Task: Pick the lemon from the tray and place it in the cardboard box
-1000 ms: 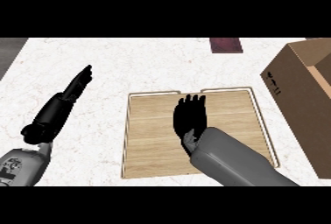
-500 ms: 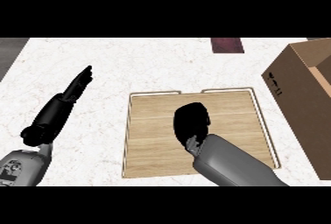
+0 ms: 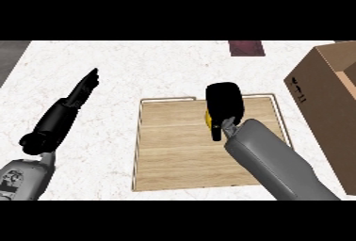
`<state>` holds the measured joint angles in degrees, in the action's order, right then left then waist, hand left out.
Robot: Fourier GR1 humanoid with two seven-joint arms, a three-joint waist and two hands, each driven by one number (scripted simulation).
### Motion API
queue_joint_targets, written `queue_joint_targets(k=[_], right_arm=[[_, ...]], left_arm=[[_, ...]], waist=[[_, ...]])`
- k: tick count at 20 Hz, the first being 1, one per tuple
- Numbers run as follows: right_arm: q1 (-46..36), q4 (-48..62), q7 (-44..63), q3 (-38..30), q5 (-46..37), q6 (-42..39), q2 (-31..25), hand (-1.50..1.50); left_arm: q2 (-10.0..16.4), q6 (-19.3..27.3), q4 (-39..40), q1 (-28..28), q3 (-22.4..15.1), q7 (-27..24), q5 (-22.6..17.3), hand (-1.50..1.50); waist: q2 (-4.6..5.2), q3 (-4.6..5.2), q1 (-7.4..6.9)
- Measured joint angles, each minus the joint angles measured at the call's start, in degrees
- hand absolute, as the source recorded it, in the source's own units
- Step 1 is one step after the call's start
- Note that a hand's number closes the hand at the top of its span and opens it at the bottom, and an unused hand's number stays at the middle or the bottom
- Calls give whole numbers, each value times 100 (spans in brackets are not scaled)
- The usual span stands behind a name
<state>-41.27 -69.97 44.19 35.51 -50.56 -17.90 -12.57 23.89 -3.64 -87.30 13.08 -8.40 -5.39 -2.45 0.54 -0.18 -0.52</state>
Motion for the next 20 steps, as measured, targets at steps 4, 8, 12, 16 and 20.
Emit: queue_joint_targets(k=[4,8,12,16,20], right_arm=[[-236,458,-639,-871,160,1044,-260,150],[-701,1018,-1137,-1214,-59,1630,-366,150],[-1082,1158,-1232,-1573,-197,1852,-515,150],[-1287,965,-644,-1991,-370,2165,-653,150],[-1321,822,-77,-2501,-499,2589,-879,150]], left_arm=[[-34,-29,18,87,-10,45,14,0],[-69,-83,139,71,31,-61,65,0],[-126,-102,67,65,50,39,112,0],[-111,-136,101,50,126,46,116,0],[-150,-105,23,-11,127,92,160,0]], waist=[[22,2,-46],[-1,10,-54],[-31,15,-21],[-59,18,38],[-70,17,64]])
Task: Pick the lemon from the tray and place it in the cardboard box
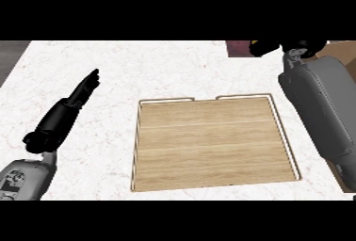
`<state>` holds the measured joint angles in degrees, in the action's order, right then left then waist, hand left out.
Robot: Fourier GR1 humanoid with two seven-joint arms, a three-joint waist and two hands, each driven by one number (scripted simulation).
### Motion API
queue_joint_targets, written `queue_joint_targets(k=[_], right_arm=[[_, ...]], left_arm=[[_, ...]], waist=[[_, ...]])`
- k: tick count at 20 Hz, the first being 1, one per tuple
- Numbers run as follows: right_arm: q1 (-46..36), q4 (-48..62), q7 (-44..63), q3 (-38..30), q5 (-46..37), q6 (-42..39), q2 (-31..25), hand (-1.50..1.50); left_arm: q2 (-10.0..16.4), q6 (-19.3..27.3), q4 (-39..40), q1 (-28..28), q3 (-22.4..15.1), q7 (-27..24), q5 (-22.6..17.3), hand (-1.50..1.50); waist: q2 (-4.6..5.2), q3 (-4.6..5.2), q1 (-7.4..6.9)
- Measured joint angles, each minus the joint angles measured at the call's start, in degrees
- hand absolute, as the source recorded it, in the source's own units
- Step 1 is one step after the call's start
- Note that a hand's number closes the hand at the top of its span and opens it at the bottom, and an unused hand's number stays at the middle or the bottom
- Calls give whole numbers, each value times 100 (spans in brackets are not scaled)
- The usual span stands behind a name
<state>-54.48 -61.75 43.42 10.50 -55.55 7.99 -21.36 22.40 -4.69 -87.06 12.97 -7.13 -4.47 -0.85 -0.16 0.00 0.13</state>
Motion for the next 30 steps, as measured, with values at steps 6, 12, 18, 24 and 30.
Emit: queue_joint_targets(k=[6,12,18,24,30], right_arm=[[122,-89,292,-713,-42,231,-592,150],[544,98,-77,-1269,108,151,-1246,150],[818,556,-575,-1705,709,-883,-1785,150],[1166,1116,-1179,-2058,1252,-1767,-2130,150],[1458,1629,-1653,-2230,1555,-2584,-2400,-150]], left_arm=[[-53,-42,42,18,54,-21,57,0],[-91,-106,-164,-130,92,42,109,0],[-147,-122,-179,-131,131,55,168,0],[-254,-111,21,-79,141,-85,298,0],[-320,-183,95,89,203,11,309,0]], waist=[[6,1,9],[11,0,-13],[12,0,2],[25,-1,-4],[25,-1,-7]])
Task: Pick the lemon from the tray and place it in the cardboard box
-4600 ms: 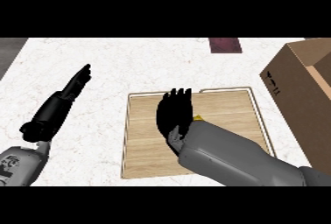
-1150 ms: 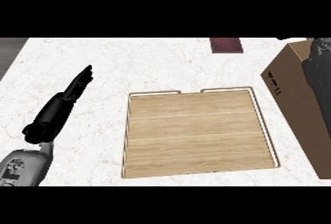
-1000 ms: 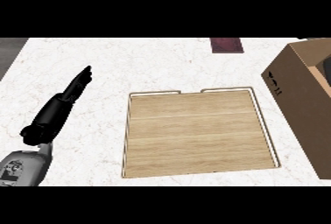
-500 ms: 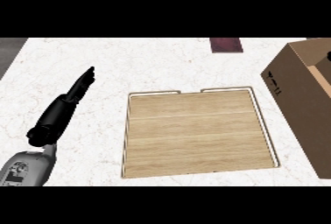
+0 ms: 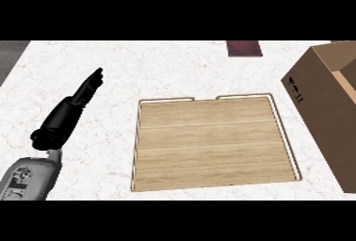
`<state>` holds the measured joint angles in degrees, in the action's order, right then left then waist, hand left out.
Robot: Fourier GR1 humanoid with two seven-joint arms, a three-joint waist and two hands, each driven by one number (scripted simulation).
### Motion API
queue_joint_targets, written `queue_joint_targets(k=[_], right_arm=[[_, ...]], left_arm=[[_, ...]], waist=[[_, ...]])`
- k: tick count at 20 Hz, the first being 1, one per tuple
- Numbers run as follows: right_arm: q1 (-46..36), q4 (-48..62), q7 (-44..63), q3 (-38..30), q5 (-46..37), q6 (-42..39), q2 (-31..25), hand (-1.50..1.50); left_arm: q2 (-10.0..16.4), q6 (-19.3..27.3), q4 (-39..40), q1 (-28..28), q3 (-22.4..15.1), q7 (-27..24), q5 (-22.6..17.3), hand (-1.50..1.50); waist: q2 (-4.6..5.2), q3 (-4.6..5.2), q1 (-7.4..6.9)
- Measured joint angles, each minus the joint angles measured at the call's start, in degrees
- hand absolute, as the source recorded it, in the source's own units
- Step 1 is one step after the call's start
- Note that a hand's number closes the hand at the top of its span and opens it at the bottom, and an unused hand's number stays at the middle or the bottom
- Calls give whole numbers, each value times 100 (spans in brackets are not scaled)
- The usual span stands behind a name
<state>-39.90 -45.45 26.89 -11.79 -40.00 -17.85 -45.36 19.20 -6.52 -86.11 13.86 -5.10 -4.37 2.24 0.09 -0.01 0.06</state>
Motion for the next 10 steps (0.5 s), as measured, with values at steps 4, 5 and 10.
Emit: queue_joint_targets(k=[4,5,10], right_arm=[[70,207,-695,-153,261,-328,-133,-150],[143,151,-874,-205,339,-294,-106,-150],[83,-97,-1562,-932,938,448,35,-150]], left_arm=[[2,-90,-6,-61,29,-77,30,0],[-14,-54,25,-51,38,-101,77,0],[-18,-78,-35,-125,94,-59,41,0]], waist=[[0,-2,-22],[-3,-1,-10],[-28,-12,28]])
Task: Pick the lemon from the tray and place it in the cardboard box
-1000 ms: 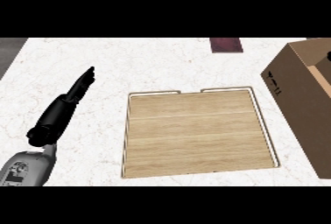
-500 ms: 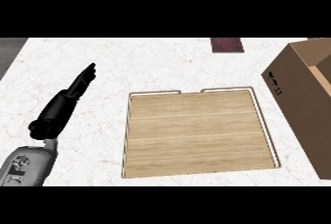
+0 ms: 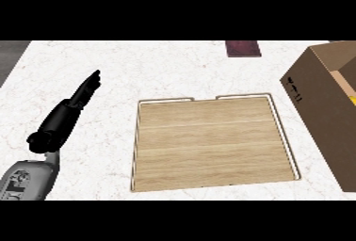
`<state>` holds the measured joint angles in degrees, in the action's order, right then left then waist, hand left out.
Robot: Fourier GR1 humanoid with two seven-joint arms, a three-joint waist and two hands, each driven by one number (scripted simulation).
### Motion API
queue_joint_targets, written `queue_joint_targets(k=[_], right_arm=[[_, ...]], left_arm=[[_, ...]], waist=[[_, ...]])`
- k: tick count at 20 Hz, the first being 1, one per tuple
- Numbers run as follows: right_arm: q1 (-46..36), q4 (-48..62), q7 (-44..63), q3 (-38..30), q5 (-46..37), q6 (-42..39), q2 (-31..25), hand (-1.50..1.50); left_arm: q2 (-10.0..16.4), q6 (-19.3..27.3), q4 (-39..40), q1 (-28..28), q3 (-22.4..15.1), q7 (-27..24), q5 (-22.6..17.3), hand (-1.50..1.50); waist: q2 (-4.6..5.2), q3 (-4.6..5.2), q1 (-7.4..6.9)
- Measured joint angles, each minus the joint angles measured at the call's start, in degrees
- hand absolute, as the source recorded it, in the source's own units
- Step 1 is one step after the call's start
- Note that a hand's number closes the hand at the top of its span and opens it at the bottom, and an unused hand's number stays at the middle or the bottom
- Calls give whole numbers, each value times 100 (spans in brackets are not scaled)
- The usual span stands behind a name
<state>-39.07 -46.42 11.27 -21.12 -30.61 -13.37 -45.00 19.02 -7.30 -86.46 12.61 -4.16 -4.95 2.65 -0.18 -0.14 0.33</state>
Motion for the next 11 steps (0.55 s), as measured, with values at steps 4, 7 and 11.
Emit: queue_joint_targets(k=[4,7,11], right_arm=[[-187,-57,-222,-1043,869,723,304,-150],[-199,-9,-294,-1705,1394,1134,440,-150],[25,133,-531,-2372,1900,1312,238,-150]], left_arm=[[-3,33,-13,-22,23,10,22,0],[32,-18,-65,-61,56,5,-11,0],[-6,-37,-95,-15,61,53,3,0]], waist=[[-18,-6,61],[-9,-1,37],[9,4,17]])
